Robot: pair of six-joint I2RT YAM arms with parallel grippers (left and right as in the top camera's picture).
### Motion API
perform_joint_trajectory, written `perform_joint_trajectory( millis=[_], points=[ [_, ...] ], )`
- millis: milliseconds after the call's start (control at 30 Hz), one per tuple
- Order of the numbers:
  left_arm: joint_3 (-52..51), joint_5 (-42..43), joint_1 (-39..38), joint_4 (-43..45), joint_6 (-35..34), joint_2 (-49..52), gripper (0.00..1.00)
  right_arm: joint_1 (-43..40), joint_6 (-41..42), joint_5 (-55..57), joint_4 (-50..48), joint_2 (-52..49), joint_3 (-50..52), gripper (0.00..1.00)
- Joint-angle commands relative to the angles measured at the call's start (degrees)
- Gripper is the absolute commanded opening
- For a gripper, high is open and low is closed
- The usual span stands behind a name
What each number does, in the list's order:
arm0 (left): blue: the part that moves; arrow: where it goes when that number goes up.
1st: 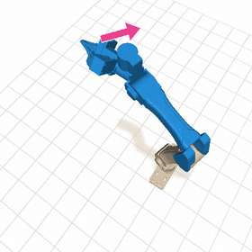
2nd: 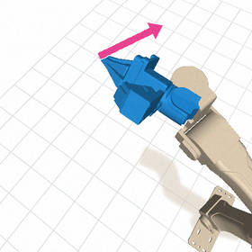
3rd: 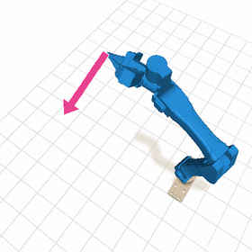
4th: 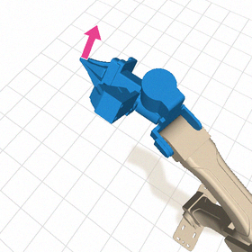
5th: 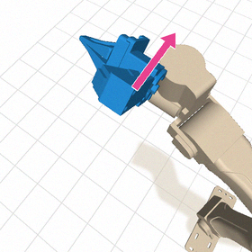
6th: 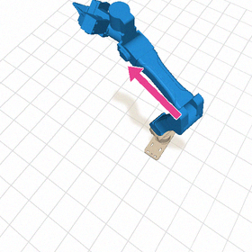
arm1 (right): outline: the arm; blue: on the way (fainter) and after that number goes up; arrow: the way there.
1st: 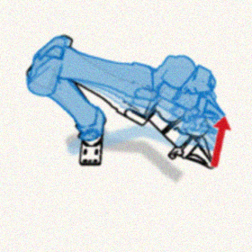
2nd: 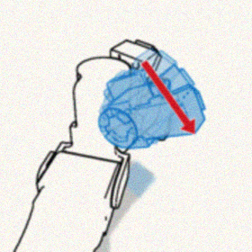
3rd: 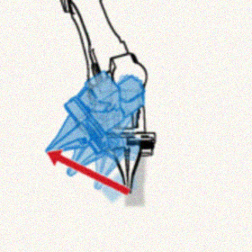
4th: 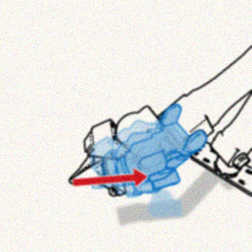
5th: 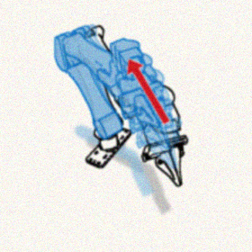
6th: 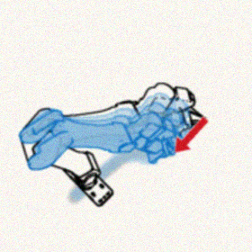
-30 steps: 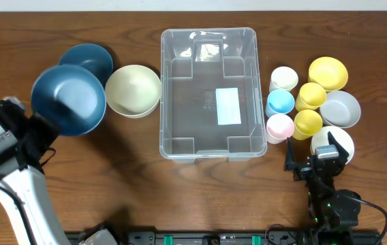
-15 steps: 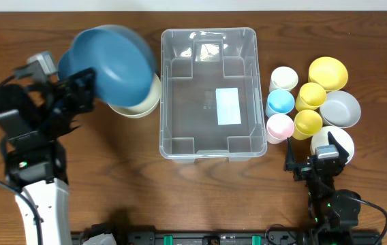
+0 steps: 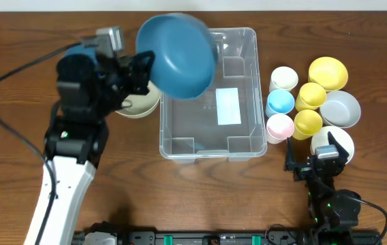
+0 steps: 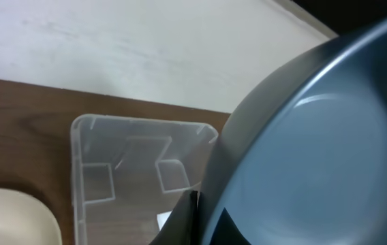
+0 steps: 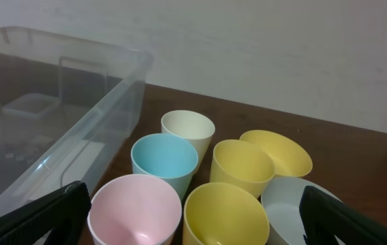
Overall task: Pack container
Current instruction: 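Carry the teal bowl over the clear container and release it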
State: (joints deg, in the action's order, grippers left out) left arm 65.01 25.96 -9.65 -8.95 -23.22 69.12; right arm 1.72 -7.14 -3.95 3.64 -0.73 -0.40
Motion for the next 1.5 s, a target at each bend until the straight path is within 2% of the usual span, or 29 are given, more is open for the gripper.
perform_joint_trajectory(
  millis=[0, 233, 400, 833, 1067, 1333, 1367, 1433, 1467],
  points=[
    [5.84, -6.34, -4.33, -2.23, 3.61, 4.48, 0.06, -0.31, -0.42, -0.39, 0.22, 0.07, 0.09, 0.99],
    [16.22, -19.8, -14.49, -10.16, 10.82, 15.8, 0.06, -0.31, -0.42, -0.39, 0.22, 0.07, 0.09, 0.99],
    [19.12, -28.76, -18.16, -11.96, 12.07, 22.43, 0.06, -0.31, -0.42, -0.39, 0.22, 0.07, 0.09, 0.99],
    [19.12, -30.58, -17.0, -7.43, 12.11, 37.03, 0.06, -0.31, -0.42, -0.39, 0.22, 0.07, 0.09, 0.99],
    [19.12, -33.33, -16.98, -4.0, 12.5, 39.91, 0.06, -0.31, -0.42, -0.39, 0.22, 0.07, 0.09, 0.99],
    [19.1, -33.27, -17.0, -4.48, 12.48, 40.52, 0.07, -0.31, -0.42, -0.39, 0.22, 0.07, 0.09, 0.99],
    [19.1, -33.27, -17.03, -4.48, 12.48, 40.52, 0.09, -0.31, -0.42, -0.39, 0.22, 0.07, 0.09, 0.99],
    [19.1, -33.27, -17.05, -4.44, 12.48, 40.52, 0.27, -0.31, -0.42, -0.39, 0.22, 0.07, 0.09, 0.99],
    [19.1, -33.27, -17.05, -4.44, 12.46, 40.52, 0.28, -0.31, -0.42, -0.39, 0.22, 0.07, 0.09, 0.99]
  ],
)
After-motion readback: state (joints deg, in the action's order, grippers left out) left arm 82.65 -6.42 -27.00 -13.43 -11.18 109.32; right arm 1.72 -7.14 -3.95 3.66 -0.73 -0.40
